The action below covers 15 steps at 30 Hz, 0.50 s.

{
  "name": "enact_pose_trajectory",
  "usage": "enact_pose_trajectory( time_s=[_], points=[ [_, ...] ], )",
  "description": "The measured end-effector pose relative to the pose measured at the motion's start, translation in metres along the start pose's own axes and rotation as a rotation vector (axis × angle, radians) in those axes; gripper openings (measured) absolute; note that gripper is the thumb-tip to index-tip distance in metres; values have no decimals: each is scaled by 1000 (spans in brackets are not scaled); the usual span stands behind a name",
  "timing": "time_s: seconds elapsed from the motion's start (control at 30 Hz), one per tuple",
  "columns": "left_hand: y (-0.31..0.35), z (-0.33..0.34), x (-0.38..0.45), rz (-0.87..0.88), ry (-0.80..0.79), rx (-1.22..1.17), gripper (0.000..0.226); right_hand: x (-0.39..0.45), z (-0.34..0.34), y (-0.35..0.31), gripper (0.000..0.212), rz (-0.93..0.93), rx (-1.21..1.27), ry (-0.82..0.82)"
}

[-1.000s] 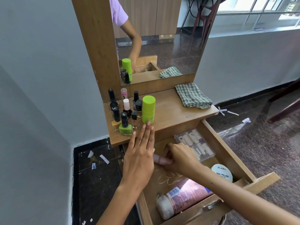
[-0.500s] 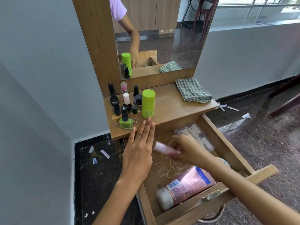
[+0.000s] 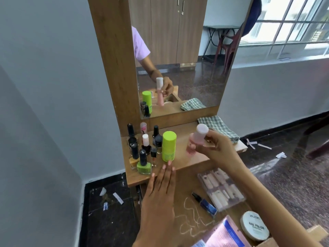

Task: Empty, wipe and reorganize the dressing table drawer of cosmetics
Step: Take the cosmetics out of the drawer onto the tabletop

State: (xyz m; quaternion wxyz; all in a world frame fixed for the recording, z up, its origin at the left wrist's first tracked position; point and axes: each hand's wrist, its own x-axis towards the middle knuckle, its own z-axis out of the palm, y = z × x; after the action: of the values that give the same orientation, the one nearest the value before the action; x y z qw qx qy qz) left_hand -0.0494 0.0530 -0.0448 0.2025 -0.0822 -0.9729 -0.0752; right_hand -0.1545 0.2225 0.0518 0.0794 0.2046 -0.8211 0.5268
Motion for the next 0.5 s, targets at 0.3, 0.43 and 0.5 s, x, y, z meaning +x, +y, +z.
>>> enact_pose_trajectory(
  time_s=[0.3, 0.43, 0.5],
  points=[
    [2, 6, -2, -24, 49, 1, 69, 37, 34, 15, 36, -122, -83, 50],
    [0, 10, -2, -18, 62, 16, 70, 40, 38, 17, 36, -116, -19, 39],
    [-1, 10, -1, -16, 52, 19, 70, 39, 40, 20, 34, -101, -31, 46]
  ],
)
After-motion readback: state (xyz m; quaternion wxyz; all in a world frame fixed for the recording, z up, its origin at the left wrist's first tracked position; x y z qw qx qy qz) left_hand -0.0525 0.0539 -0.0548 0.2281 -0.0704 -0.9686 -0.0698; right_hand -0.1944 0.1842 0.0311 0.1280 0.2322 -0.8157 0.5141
